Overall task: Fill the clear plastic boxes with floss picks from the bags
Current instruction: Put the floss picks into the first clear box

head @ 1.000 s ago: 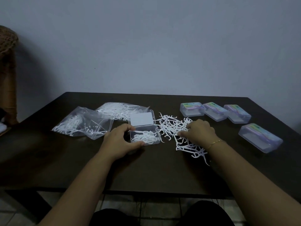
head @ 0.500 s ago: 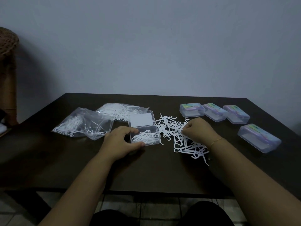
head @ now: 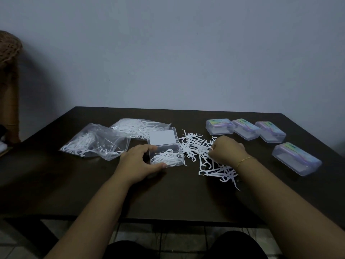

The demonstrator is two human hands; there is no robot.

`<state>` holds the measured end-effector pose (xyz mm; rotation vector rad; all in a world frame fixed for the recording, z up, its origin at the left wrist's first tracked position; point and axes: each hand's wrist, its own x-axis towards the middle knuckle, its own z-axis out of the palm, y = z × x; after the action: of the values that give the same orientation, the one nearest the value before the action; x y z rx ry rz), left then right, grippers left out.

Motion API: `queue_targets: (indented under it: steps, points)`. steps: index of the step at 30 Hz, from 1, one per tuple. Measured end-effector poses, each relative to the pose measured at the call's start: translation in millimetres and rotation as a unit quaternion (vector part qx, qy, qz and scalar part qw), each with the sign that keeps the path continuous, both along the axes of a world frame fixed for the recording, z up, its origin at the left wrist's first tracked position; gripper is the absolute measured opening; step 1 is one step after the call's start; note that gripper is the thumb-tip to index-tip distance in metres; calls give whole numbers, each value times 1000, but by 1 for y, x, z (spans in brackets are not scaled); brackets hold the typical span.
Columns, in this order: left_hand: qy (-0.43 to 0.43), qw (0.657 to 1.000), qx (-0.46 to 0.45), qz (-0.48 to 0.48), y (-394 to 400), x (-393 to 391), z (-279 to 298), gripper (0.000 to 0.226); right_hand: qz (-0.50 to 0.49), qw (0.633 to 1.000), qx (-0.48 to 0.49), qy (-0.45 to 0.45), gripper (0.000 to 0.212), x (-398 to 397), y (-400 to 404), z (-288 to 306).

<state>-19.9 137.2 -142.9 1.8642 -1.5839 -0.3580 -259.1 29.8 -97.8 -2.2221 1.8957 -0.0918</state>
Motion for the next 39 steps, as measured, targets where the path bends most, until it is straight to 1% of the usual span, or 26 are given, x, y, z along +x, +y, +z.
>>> queue_targets:
  steps: [4, 8, 10, 14, 19, 20, 22, 23, 26, 28, 31, 35, 39]
  points:
    - [5, 1000, 4, 3, -1, 0, 0, 70, -11, 1000, 8, -18, 29, -4, -2, 4]
    - [8, 1000, 11, 3, -2, 0, 0, 71, -13, 997, 57, -42, 34, -5, -4, 14]
    - [8, 1000, 9, 2, -2, -1, 0, 71, 8, 998, 56, -35, 34, -6, -1, 21]
    - [5, 1000, 6, 5, -2, -1, 0, 70, 80, 996, 18, -25, 33, -5, 13, 36]
    - [5, 1000, 7, 5, -2, -1, 1, 71, 98, 982, 2, -162, 33, -7, 20, 45]
    - [4, 1000, 8, 6, -2, -1, 1, 71, 109, 978, -3, -178, 30, -6, 22, 46]
    - [1, 1000, 8, 8, -1, -1, 1, 72, 122, 972, -8, -202, 14, -2, 26, 49]
    - [2, 1000, 8, 8, -1, -1, 1, 72, 126, 968, -11, -215, 12, 0, 28, 49]
    - [4, 1000, 9, 8, -1, 0, 1, 74, 142, 963, -15, -229, 17, 6, 29, 49]
    - [6, 1000, 11, 11, -1, 0, 1, 76, 154, 965, -14, -211, 17, 12, 29, 49]
    - [15, 1000, 13, 16, -2, 0, -1, 81, 172, 972, -23, -159, 19, 24, 26, 43]
    - [29, 999, 27, 21, -3, 2, -3, 89, 188, 980, -43, -49, 21, 44, 26, 35]
    - [17, 999, 22, 20, -3, 1, -1, 92, 223, 971, -76, 32, 26, 65, 28, 29]
